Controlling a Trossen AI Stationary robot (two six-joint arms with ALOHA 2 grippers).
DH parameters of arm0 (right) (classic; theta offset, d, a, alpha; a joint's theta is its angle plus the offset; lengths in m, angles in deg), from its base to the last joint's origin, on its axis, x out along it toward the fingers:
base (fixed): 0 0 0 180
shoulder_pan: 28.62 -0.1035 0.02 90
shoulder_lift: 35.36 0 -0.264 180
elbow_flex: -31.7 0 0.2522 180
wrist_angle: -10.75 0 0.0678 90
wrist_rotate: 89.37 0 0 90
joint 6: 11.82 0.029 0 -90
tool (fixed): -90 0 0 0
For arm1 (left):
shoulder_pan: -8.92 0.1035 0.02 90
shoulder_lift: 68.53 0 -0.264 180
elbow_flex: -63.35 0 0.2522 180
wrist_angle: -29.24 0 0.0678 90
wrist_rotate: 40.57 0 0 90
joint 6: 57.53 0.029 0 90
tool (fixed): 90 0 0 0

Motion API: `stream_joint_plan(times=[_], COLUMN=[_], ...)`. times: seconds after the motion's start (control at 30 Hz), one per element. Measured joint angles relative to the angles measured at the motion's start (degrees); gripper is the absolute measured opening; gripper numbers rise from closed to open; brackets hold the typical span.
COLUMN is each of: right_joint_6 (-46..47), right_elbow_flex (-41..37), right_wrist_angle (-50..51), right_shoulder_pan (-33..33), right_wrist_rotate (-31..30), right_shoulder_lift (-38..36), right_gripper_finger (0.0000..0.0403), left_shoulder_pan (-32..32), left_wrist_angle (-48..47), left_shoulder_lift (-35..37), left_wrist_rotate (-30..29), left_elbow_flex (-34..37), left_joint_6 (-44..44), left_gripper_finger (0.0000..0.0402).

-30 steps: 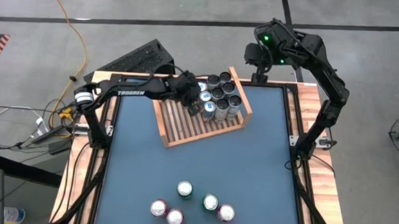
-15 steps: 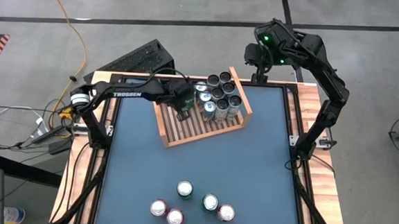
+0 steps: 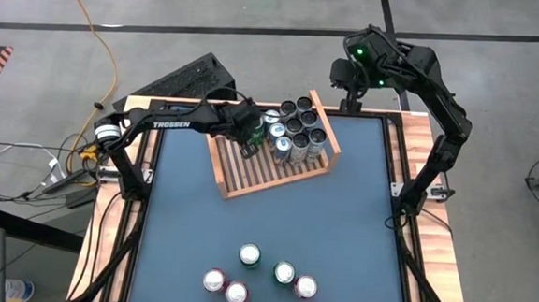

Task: Place canned beverage on shelf
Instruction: Put the green soda can on the shelf, then put the green soda can on the shelf aligned with the other green soda can

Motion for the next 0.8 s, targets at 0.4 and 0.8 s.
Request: stream_joint_plan(times=[0.4, 0.8], right_joint_6=[4.7, 15.8], right_elbow_flex=[0.0, -0.6], right_wrist_angle=[3.0, 0.2], right_shoulder_pan=[-0.8, -19.3], right_wrist_rotate=[19.8, 22.3], right_shoulder_lift=[0.0, 2.4], right_gripper_finger=[0.0000, 0.0012], left_shoulder_pan=[-1.2, -8.5], left_wrist_angle=[-8.6, -15.2], left_shoulder_lift=[6.4, 30.6], left_wrist_rotate=[5.0, 5.4], left_elbow_flex=[-1.7, -4.5], left_joint_6=[-5.2, -6.9], left_gripper_finger=[0.0000, 0.0000])
